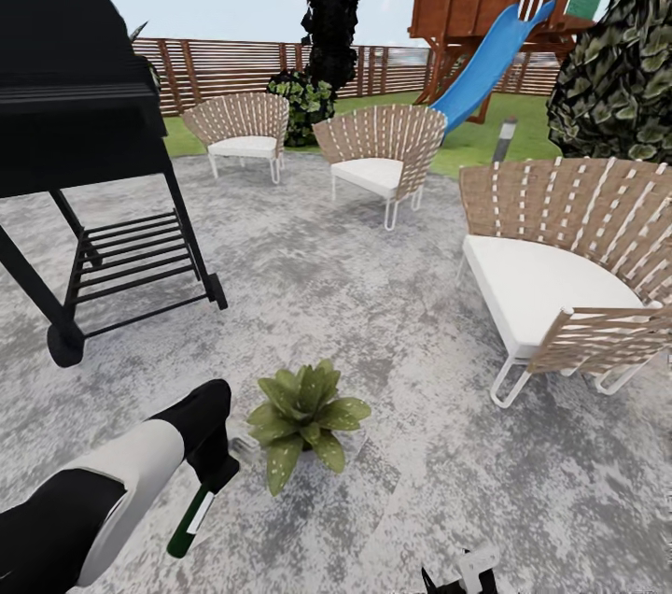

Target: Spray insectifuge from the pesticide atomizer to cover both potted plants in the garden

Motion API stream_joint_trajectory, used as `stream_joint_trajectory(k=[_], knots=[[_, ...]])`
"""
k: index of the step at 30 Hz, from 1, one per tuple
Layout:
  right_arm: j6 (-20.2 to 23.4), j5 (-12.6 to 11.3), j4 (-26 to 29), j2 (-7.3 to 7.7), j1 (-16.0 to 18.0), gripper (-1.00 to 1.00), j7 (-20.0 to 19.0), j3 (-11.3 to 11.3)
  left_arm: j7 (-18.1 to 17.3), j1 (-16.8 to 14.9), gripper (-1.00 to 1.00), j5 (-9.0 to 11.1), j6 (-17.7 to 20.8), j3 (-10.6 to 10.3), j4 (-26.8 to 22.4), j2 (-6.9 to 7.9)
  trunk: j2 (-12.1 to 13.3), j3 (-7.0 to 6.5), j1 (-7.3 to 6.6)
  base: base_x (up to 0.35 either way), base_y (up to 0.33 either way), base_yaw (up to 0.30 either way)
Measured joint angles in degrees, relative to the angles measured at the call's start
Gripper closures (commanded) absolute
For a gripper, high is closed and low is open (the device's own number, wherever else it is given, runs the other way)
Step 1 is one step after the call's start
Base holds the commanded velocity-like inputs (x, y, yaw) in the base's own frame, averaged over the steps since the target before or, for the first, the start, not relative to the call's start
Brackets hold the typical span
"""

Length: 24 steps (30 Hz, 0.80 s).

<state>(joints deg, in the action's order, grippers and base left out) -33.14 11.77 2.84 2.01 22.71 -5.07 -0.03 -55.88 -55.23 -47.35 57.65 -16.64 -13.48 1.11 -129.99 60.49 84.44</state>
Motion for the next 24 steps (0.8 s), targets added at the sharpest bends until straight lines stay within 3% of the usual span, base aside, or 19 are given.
stream_joint_trajectory(k=[9, 14, 24], knots=[[-0.01, -0.01, -0.05, 0.0, -0.04, -1.0, -0.01, 0.0, 0.12, 2.03, 1.0, 0.07, -0.01, -0.15, -0.15, 0.76, 0.0, 0.0, 0.01, -0.026, 0.01, -0.276], [0.01, -0.01, -0.07, 0.0, 0.0, -1.0, -0.01, -0.01, 0.06, 1.71, 1.0, 0.15, 0.02, -0.15, -0.35, 0.64, 0.0, 0.0, 0.02, -0.183, 0.154, -0.048], [0.0, 0.01, -0.09, 0.0, -0.03, -1.0, 0.0, -0.01, -0.05, 1.03, 1.0, 0.19, 0.02, -0.04, -0.46, 0.06, 0.0, 0.0, 0.0, -0.014, 0.017, -0.001]])
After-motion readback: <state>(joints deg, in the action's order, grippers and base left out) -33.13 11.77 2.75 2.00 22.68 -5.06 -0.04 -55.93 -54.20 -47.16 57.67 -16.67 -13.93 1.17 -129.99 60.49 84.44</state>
